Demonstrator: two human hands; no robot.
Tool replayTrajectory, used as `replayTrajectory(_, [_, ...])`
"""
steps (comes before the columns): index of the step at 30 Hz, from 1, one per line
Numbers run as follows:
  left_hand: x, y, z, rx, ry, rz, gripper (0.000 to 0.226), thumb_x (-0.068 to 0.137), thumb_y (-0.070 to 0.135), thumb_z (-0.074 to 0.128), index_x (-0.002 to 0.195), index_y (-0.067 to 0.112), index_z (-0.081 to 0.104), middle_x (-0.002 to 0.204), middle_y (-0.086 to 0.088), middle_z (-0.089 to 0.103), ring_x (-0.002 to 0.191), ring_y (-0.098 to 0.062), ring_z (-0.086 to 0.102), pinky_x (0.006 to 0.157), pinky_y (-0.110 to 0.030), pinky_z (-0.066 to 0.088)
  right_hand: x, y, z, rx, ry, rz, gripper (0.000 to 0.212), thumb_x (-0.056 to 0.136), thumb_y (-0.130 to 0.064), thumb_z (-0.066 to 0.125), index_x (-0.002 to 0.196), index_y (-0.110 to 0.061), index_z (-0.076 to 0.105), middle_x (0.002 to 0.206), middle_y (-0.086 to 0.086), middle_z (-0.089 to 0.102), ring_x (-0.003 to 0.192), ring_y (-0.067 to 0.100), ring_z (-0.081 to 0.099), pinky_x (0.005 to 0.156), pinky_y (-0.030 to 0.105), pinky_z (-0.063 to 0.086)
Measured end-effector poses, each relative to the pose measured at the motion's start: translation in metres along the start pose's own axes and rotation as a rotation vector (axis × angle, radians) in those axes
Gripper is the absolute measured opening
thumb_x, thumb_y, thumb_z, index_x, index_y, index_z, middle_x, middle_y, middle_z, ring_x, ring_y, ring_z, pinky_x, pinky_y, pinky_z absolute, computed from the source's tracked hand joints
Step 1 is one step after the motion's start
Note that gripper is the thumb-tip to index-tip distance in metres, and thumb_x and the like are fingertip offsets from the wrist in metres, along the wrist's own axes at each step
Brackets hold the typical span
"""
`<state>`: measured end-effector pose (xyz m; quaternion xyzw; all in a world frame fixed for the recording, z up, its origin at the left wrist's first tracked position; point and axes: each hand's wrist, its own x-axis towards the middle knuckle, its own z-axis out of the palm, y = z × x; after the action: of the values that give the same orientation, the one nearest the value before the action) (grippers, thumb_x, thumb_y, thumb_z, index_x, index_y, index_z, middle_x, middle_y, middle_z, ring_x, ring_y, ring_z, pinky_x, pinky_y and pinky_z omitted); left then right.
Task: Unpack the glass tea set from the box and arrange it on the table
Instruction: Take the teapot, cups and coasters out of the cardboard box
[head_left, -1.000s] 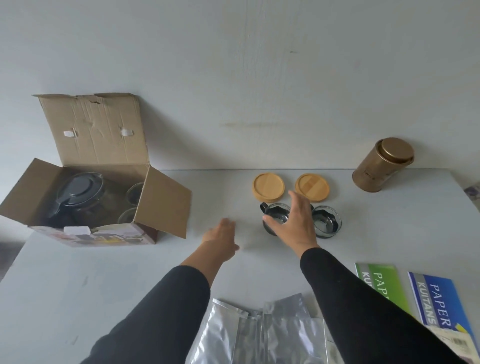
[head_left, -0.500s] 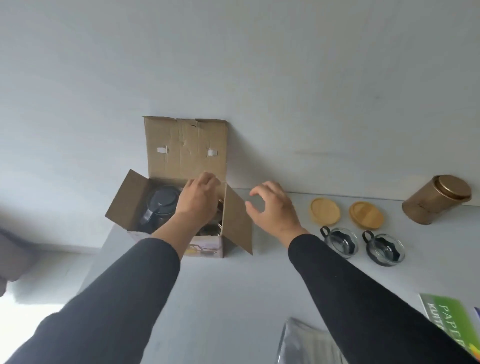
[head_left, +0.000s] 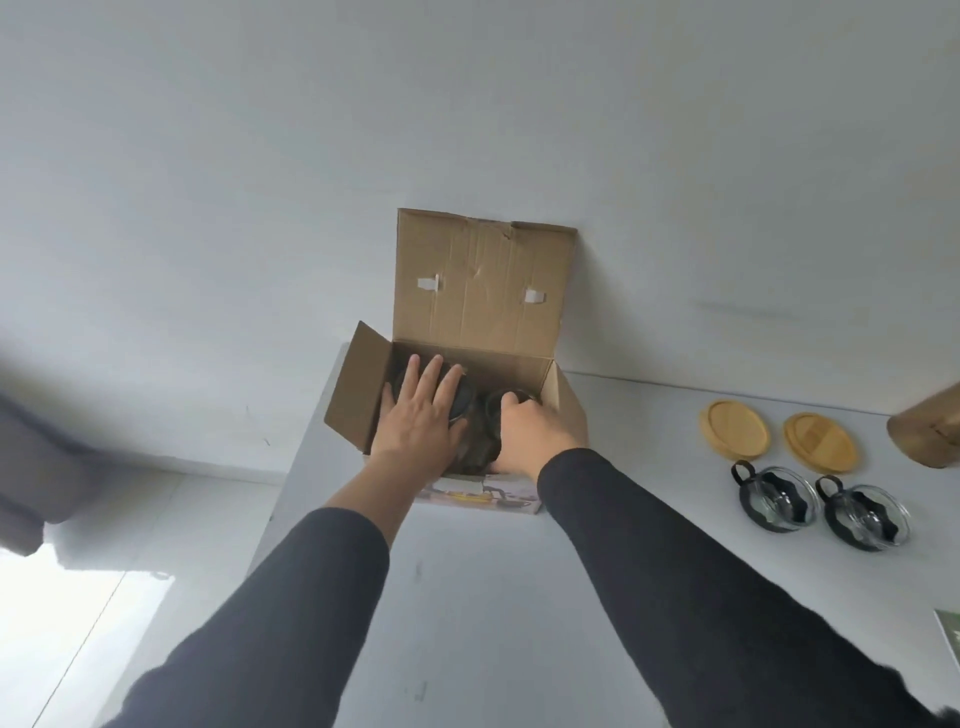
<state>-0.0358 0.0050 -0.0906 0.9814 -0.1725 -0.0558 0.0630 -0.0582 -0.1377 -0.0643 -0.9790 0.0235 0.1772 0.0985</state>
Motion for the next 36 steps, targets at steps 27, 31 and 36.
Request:
replayTrajectory(27, [-0.001,-0.009,-0.001,-0.380,0.048,-0.054,0.055,0.102,0.043,0.016,0.152,0.018,0.020,0.162,0.001,0.010,0.150,-0.019,-0.008,0.121,-0.047,0.005,-0.033,0.008,-0.038,-0.028,0.427,-0.108,0.062,0.069,-0.058,0.059,0.109,-0.011,0.064,0.098,0.008,0.063,0.099,0.025,0.046,0.085,0.037,0.047])
replayTrajectory(31, [-0.004,0.014,-0.009,-0.427,0.192,-0.092,0.051,0.103,0.038,0.022,0.145,0.012,0.035,0.158,-0.005,0.024,0.150,-0.023,0.002,0.120,-0.049,0.009,-0.060,0.039,-0.038,0.078,0.632,-0.101,0.064,0.063,-0.061,0.050,0.098,-0.011,0.068,0.085,0.006,0.063,0.088,0.024,0.048,0.077,0.035,0.049])
replayTrajectory(36, [-0.011,0.075,-0.014,-0.396,0.313,0.074,0.049,0.102,0.038,0.023,0.138,0.010,0.042,0.155,-0.005,0.030,0.150,-0.023,0.007,0.121,-0.046,0.007,-0.094,0.100,-0.018,0.280,0.774,0.019,0.066,0.063,-0.057,0.048,0.102,-0.006,0.063,0.093,0.010,0.059,0.084,0.027,0.057,0.069,0.028,0.047])
